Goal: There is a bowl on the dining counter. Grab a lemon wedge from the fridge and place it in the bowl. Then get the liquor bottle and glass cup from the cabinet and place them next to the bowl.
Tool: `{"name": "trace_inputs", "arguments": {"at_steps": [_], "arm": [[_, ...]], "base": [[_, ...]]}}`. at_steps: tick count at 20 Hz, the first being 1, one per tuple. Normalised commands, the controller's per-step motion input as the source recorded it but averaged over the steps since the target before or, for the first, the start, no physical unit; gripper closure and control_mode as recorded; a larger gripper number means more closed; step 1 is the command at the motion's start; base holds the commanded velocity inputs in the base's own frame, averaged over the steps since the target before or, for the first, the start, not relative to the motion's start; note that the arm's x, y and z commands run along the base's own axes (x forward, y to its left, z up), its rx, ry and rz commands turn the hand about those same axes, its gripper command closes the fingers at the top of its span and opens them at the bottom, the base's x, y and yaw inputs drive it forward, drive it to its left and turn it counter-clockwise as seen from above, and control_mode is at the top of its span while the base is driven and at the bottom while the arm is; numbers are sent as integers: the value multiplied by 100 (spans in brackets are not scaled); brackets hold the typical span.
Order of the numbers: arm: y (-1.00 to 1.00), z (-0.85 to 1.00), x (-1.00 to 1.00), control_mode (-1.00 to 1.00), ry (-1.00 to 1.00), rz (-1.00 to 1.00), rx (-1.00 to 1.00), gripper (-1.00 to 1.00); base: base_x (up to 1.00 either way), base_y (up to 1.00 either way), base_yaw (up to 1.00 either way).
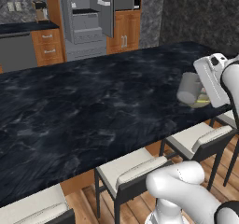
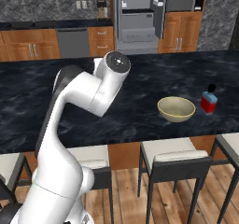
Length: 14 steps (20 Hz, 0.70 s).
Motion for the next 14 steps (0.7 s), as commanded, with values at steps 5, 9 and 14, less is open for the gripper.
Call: {"name": "trace_inputs", "arguments": {"at_steps": [5, 9, 14], "arm": [[-43, -71, 75, -100, 7, 11, -4, 100], [-43, -67, 80, -100, 1, 12, -2, 100], [-38, -63, 82, -100, 0, 12, -2, 100]], "base": [[0, 0, 0], [0, 0, 0], [0, 0, 0]]}}
